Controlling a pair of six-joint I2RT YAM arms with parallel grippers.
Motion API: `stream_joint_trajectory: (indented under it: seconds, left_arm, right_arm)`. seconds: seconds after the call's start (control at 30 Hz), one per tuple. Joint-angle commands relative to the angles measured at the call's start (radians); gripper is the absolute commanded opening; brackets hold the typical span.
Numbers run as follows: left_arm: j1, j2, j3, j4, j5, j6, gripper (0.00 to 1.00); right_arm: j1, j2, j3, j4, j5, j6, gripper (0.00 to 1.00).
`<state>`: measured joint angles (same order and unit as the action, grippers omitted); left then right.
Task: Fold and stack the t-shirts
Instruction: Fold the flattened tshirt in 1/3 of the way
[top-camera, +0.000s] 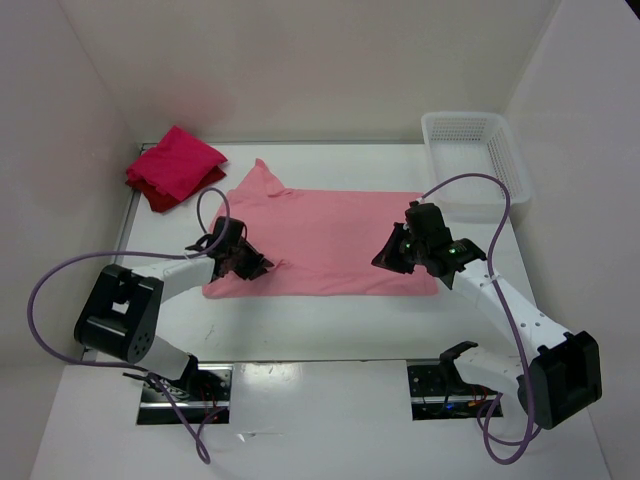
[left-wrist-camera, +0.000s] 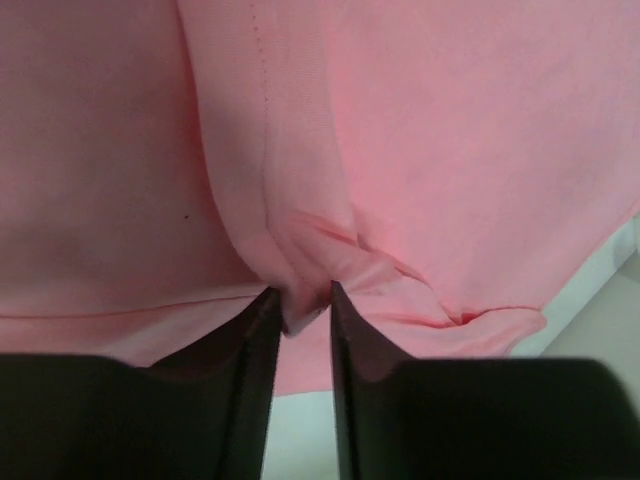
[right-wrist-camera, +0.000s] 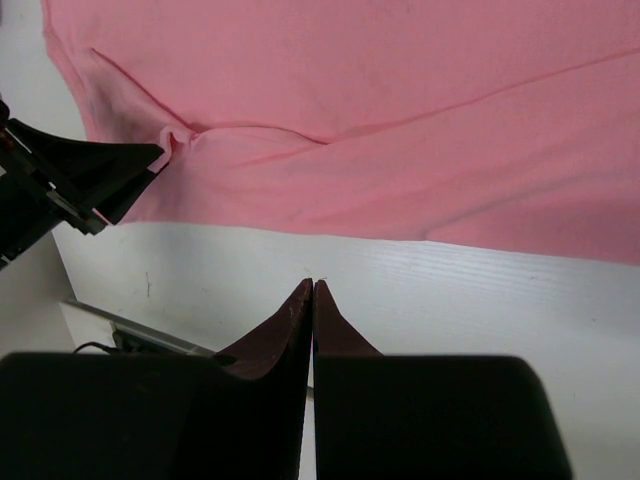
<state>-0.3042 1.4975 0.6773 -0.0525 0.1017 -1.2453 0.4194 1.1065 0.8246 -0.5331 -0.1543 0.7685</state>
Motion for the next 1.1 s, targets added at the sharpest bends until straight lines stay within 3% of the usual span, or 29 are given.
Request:
stream_joint_trajectory:
  seconds: [0.0,0.17,0.43,0.47,0.53,0.63,0.77,0.83,0.9,0.97,1.07]
  left_arm:
    - [-0.004,0.001,0.053,0.037,-0.023,-0.022,0.3]
    - [-0.013,0.001,0.129,0.028,-0.054,-0.009,0.11]
    - [-0.032,0.171,0.298,0.028,-0.042,0.078,0.09]
    - [-0.032,0.211,0.313,0.028,-0.031,0.095,0.12]
    - [-0.042,0.246,0.359,0.028,-0.022,0.116,0.29]
    - [-0.042,0.293,0.384,0.028,0.009,0.144,0.63]
    - [-0.042,0.212,0.375,-0.022,-0.043,0.177,0.79]
    - [-0.042,0.14,0.341,-0.056,-0.085,0.208,0.79]
    - [-0.042,-0.003,0.299,-0.101,-0.146,0.228,0.75]
    - [-0.029,-0.141,0.188,-0.11,-0.146,0.228,0.59]
    - [0.016,-0.218,0.058,-0.129,-0.109,0.205,0.4]
  right_arm:
    - [0.012,-0.025,0.007,0.019,0.012,-0.003,0.05]
    - [0.012,-0.014,0.007,0.028,0.012,-0.003,0.05]
    - [0.012,0.026,-0.002,0.048,0.03,-0.003,0.06]
    - [0.012,0.035,-0.002,0.048,0.03,-0.003,0.06]
    - [0.012,0.035,-0.002,0.048,0.03,-0.003,0.06]
    - [0.012,0.046,-0.002,0.058,0.03,-0.003,0.11]
    - [0.012,0.046,-0.012,0.058,0.039,-0.003,0.18]
    - [0.012,0.056,-0.021,0.045,0.048,-0.003,0.18]
    - [0.012,0.056,-0.031,0.045,0.058,0.009,0.04]
    - [0.012,0.065,-0.031,0.045,0.07,0.021,0.0]
    - [0.021,0.122,-0.041,0.074,0.082,0.032,0.0]
